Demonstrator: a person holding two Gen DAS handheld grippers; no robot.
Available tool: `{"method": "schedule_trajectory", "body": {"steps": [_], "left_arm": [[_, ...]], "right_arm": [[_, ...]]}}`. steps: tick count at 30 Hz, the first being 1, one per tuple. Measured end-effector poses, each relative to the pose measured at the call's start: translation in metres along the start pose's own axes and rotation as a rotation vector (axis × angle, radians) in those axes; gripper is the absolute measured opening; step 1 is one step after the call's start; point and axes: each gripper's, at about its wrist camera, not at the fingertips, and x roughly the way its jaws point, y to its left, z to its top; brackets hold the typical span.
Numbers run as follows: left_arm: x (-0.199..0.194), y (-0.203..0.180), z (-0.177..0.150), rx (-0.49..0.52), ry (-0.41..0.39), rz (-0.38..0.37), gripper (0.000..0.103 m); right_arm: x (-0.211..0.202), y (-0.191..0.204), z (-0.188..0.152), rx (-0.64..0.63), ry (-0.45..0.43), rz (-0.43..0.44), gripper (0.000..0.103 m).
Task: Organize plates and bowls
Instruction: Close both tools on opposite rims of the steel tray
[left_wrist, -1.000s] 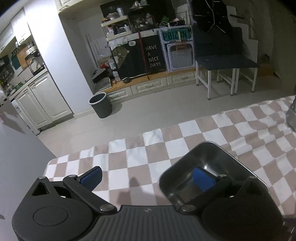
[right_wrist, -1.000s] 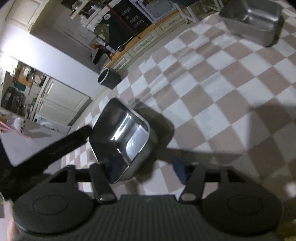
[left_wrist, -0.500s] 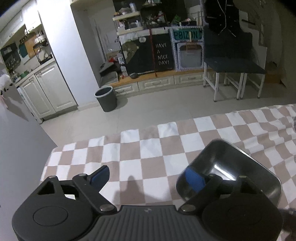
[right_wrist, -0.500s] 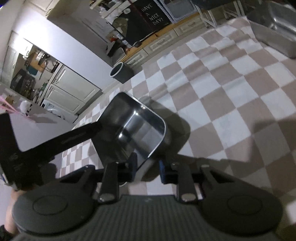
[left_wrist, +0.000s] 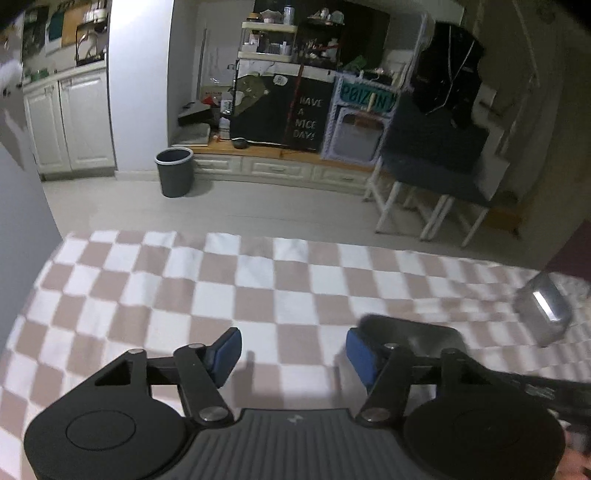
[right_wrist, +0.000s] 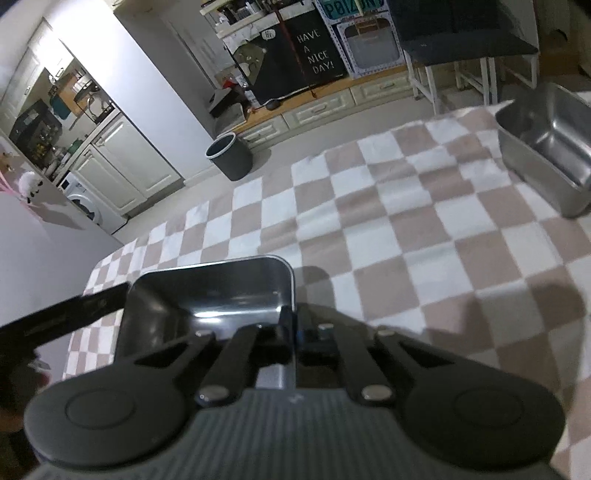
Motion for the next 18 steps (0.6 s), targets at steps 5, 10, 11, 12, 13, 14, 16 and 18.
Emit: {"method": "schedule_trajectory", "body": {"steps": [5, 10, 11, 12, 13, 14, 16, 18], "left_arm": [[-0.007, 0.003, -0.014, -0.078, 0.019, -0.059, 0.057], [-0.010, 0.013, -0.013, -0.192, -0.015, -0.114, 0.056], [-0.014, 0.014, -0.014, -0.212, -0.031, -0.122, 0.056], [-0.017, 0.014, -0.014, -0.227, -0.041, -0.134, 0.056], [-0.018, 0.012, -0.013, -0.228, -0.042, -0.148, 0.056], [-0.018, 0.008, -0.013, -0.222, -0.031, -0.158, 0.056], [-0.014, 0.001, -0.012, -0.207, 0.015, -0.159, 0.056], [-0.005, -0.006, -0.014, -0.190, 0.067, -0.142, 0.049]], "right_arm": [[0.001, -0.004, -0.008, -0.013, -0.002, 0.005, 0.003], [0.001, -0.002, -0.007, -0.027, -0.005, 0.008, 0.002], [0.000, -0.002, -0.008, -0.030, -0.007, 0.017, 0.002], [0.000, -0.001, -0.007, -0.039, -0.008, 0.022, 0.002], [-0.001, 0.001, -0.007, -0.049, -0.010, 0.026, 0.002], [-0.001, 0.004, -0.007, -0.066, -0.013, 0.027, 0.003], [-0.003, 0.008, -0.008, -0.093, -0.019, 0.021, 0.003], [-0.005, 0.010, -0.009, -0.106, -0.024, 0.018, 0.003]]}}
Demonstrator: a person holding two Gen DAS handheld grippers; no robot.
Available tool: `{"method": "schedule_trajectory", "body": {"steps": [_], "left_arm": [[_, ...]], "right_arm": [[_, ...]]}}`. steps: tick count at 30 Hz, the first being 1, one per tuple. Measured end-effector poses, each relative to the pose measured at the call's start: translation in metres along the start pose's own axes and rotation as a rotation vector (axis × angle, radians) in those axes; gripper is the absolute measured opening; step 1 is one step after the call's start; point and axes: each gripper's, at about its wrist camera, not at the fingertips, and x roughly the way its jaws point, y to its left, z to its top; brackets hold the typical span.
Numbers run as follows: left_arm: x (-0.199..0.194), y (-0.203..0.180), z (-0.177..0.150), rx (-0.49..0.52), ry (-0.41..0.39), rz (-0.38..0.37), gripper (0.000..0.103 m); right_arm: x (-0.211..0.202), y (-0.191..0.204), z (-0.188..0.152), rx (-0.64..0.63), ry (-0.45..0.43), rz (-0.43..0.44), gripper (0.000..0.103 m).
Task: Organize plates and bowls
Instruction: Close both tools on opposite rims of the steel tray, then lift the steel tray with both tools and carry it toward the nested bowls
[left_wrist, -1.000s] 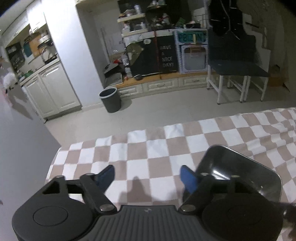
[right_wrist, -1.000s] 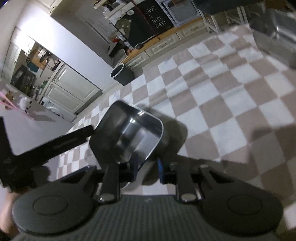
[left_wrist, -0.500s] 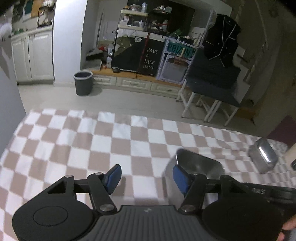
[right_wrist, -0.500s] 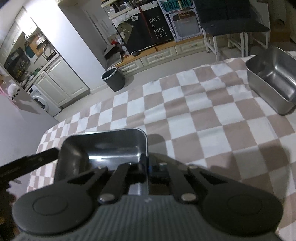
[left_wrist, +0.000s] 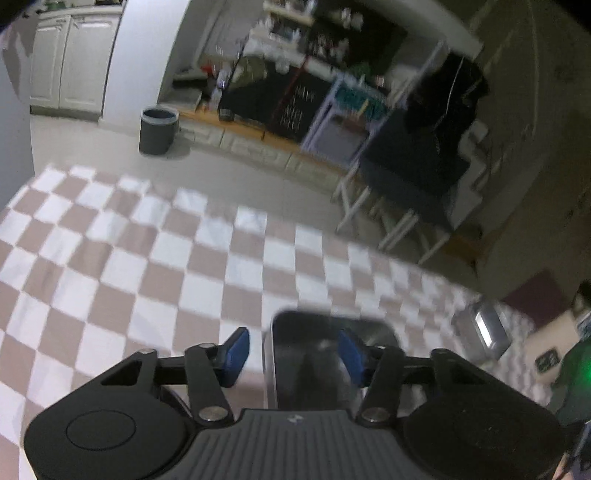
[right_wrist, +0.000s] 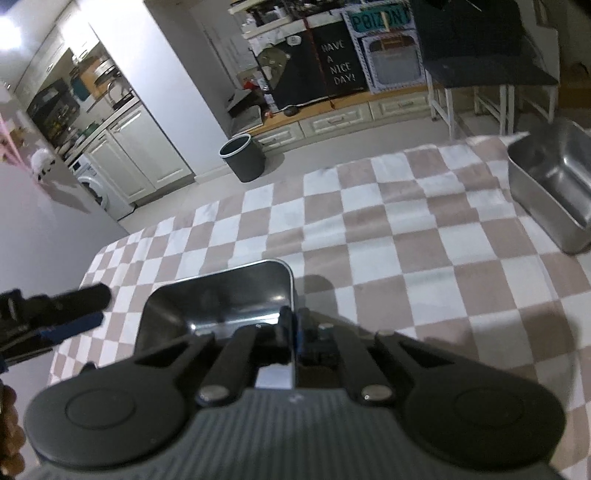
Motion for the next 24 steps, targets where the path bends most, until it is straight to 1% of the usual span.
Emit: {"method": "schedule_trajectory", "body": {"steps": [3, 5, 6, 8, 12, 15, 19, 24], "left_arm": [[0.015, -0.004, -0.007, 0.022, 0.050, 0.039, 0.038], [0.021, -0.002, -0.011, 0.023, 0.067, 0.057, 0.013], [0.022, -0.001, -0.012, 0.024, 0.070, 0.072, 0.011], [0.021, 0.001, -0.015, 0.028, 0.059, 0.077, 0.003], [0.009, -0.003, -0.023, 0.025, 0.036, 0.067, 0.004], [-0.005, -0.017, -0.028, 0.039, 0.020, 0.065, 0.004], [-0.037, -0.046, -0.035, 0.058, -0.019, 0.035, 0.004], [-0.082, -0.093, -0.051, 0.103, -0.055, -0.003, 0.005]], "right_arm": [[-0.001, -0.002, 0.000, 0.002, -0.001, 0.004, 0.003], [-0.002, -0.005, 0.000, -0.001, 0.000, 0.008, 0.003], [-0.001, -0.006, 0.001, -0.004, 0.002, 0.008, 0.003], [-0.001, -0.006, 0.003, -0.008, 0.007, 0.009, 0.003], [-0.007, -0.007, 0.005, -0.013, 0.018, 0.024, 0.003], [-0.022, -0.009, 0.002, -0.030, 0.007, 0.028, 0.003], [-0.059, -0.017, -0.002, -0.031, -0.019, 0.041, 0.003], [-0.126, -0.029, -0.007, -0.067, -0.066, 0.047, 0.003]]}}
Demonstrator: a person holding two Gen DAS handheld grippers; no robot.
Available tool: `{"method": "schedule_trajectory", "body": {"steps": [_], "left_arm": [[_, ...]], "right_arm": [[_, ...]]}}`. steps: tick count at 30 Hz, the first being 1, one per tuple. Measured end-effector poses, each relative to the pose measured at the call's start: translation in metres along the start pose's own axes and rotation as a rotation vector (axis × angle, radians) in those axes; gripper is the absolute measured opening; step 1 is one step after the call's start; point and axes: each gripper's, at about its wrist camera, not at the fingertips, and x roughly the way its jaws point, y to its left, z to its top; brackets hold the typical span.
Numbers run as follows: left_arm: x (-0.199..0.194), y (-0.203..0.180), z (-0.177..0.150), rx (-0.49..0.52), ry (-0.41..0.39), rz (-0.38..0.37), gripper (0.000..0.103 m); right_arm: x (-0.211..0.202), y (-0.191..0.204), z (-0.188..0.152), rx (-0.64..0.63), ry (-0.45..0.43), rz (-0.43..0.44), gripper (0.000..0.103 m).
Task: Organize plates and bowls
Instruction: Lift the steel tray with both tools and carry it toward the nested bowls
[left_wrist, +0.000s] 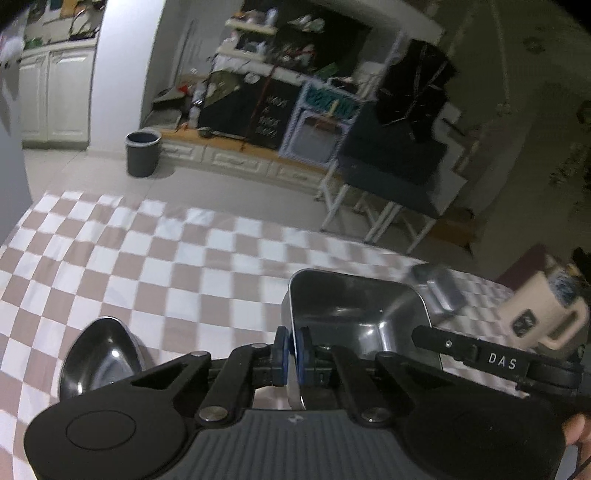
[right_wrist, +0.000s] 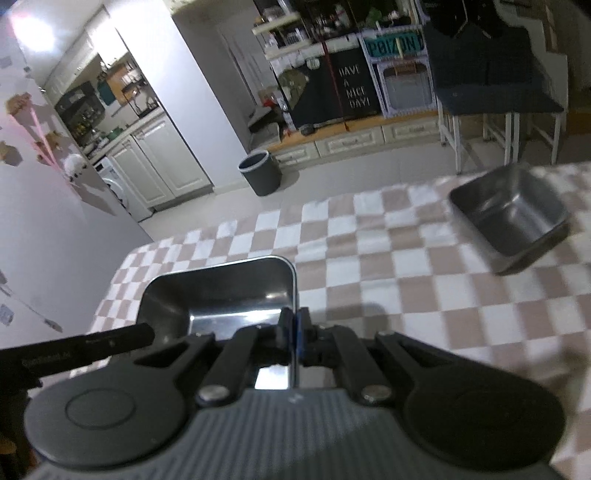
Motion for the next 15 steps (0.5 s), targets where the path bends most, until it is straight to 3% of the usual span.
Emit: {"method": "schedule_trajectory", "body": {"steps": [7, 15], "left_arm": [[-0.052, -0.075, -0.029, 0.069, -0.012, -0.047, 0.005], [-0.072, -0.143, -0.066, 0.092, -0.014, -0.125, 0.005]], "right_arm": [[-0.104, -0.024, -0.020, -0.032, -0.083, -0.019, 0.004], [-0.183, -0.080, -0.048, 0.053, -0.138, -0.040, 0.005]]}}
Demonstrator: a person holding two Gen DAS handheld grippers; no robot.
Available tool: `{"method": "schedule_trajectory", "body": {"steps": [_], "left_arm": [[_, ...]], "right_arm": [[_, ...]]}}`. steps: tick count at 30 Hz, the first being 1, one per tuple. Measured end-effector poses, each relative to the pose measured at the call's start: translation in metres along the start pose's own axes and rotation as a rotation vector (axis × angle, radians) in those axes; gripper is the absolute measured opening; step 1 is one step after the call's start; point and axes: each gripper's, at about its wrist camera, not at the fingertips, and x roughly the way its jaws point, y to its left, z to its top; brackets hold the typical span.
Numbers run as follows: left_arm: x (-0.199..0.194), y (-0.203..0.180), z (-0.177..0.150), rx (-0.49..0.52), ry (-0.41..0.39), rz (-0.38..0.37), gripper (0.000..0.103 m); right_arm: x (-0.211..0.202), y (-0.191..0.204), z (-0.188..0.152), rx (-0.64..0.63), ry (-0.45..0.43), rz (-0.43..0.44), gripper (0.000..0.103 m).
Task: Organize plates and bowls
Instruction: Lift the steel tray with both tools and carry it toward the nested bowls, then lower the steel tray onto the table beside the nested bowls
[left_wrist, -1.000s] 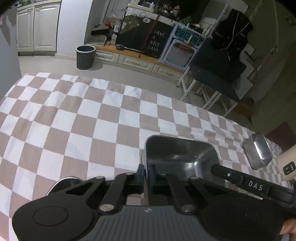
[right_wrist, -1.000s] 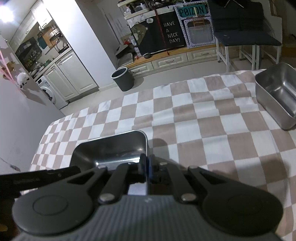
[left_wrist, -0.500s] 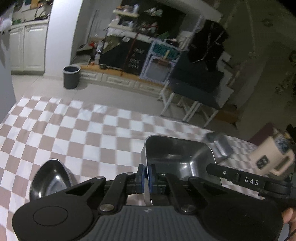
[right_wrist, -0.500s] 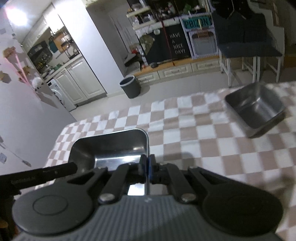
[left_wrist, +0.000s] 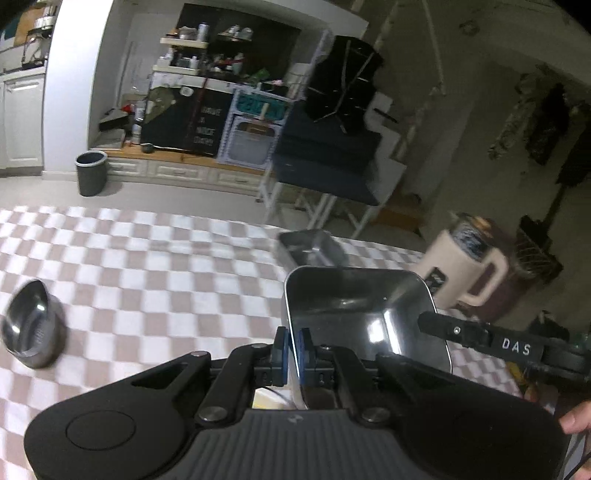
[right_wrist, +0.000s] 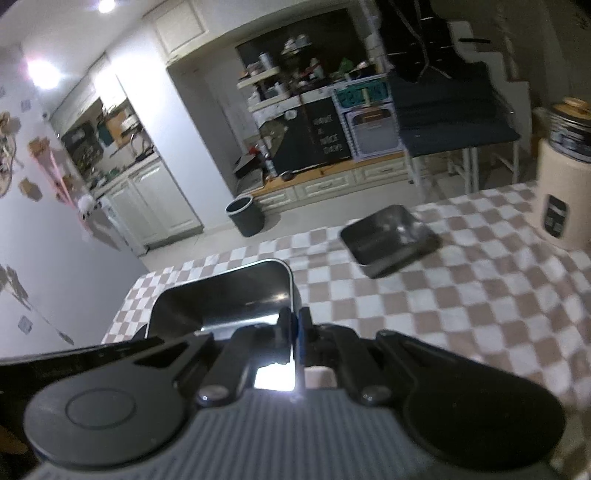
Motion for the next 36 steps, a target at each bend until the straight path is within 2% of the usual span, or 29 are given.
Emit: {"method": "schedule_trajectory", "body": {"steps": [5, 7, 15, 22, 28, 36], "left_arm": [[0.017, -0.031, -0.023, -0.011, 0.023, -0.063, 0.004], [0.031, -0.039, -0.030, -0.030, 0.061, -0.086, 0.003], [0.070, -0.080, -0.039, 0.048, 0.130, -0.091, 0.004], [0.099, -0.092, -0.055, 0.121, 0.206, -0.052, 0.005], [0.120, -0.088, -0.066, 0.123, 0.283, -0.030, 0.006], [0.143, -0.088, -0.075, 0.176, 0.341, 0.006, 0.008]], "right_arm": [[-0.031, -0.029, -0.013, 0.030, -0.019, -0.043, 0.006], [-0.039, -0.040, -0.015, 0.034, -0.021, -0.065, 0.007], [-0.048, -0.073, -0.024, 0.057, 0.001, -0.155, 0.007], [-0.029, -0.086, -0.026, 0.042, 0.062, -0.209, 0.007], [-0.004, -0.091, -0.031, 0.031, 0.123, -0.236, 0.007], [0.023, -0.100, -0.037, 0.019, 0.198, -0.252, 0.007]]}}
